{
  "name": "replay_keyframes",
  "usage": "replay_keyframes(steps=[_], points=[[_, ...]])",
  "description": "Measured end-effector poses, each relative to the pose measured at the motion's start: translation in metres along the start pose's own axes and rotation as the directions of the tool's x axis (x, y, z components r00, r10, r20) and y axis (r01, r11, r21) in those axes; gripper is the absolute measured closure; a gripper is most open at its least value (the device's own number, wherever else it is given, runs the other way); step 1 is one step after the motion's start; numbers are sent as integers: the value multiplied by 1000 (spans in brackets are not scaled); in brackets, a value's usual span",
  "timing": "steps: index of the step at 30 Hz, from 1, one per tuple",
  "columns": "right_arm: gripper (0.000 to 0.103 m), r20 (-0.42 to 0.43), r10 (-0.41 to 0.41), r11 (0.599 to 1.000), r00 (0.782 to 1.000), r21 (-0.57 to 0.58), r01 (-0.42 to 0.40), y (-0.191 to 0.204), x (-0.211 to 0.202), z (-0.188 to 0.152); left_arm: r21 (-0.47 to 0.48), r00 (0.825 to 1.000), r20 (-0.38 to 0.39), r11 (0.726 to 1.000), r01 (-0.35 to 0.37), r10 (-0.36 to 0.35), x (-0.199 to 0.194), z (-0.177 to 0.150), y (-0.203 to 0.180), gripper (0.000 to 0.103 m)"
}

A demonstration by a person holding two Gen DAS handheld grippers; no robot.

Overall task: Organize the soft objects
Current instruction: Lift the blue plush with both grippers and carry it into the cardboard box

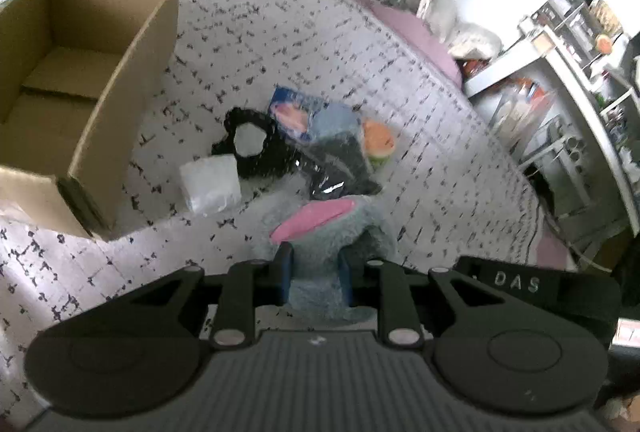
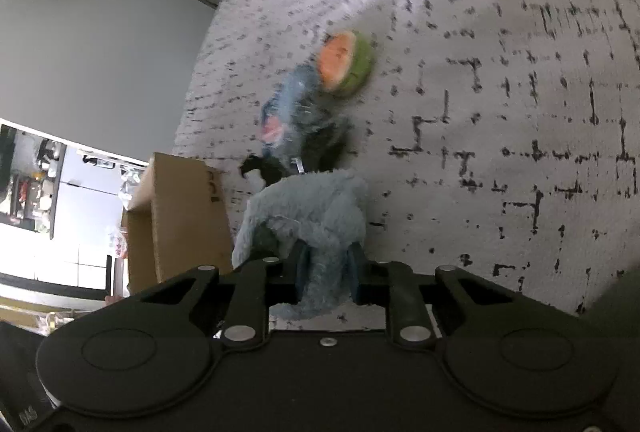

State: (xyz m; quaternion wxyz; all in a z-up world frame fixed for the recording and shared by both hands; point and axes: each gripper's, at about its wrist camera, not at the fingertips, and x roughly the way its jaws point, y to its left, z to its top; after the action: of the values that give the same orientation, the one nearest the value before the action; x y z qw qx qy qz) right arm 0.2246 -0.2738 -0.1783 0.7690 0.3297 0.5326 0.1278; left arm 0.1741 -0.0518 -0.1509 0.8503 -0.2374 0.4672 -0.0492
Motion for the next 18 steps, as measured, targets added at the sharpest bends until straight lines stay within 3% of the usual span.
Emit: replay_keyframes(steps=[18], points=[[87,133,43,995,990,-98,-30,49,-50,-17,33,989,113,995,91,-95,-61,13,-1,81]])
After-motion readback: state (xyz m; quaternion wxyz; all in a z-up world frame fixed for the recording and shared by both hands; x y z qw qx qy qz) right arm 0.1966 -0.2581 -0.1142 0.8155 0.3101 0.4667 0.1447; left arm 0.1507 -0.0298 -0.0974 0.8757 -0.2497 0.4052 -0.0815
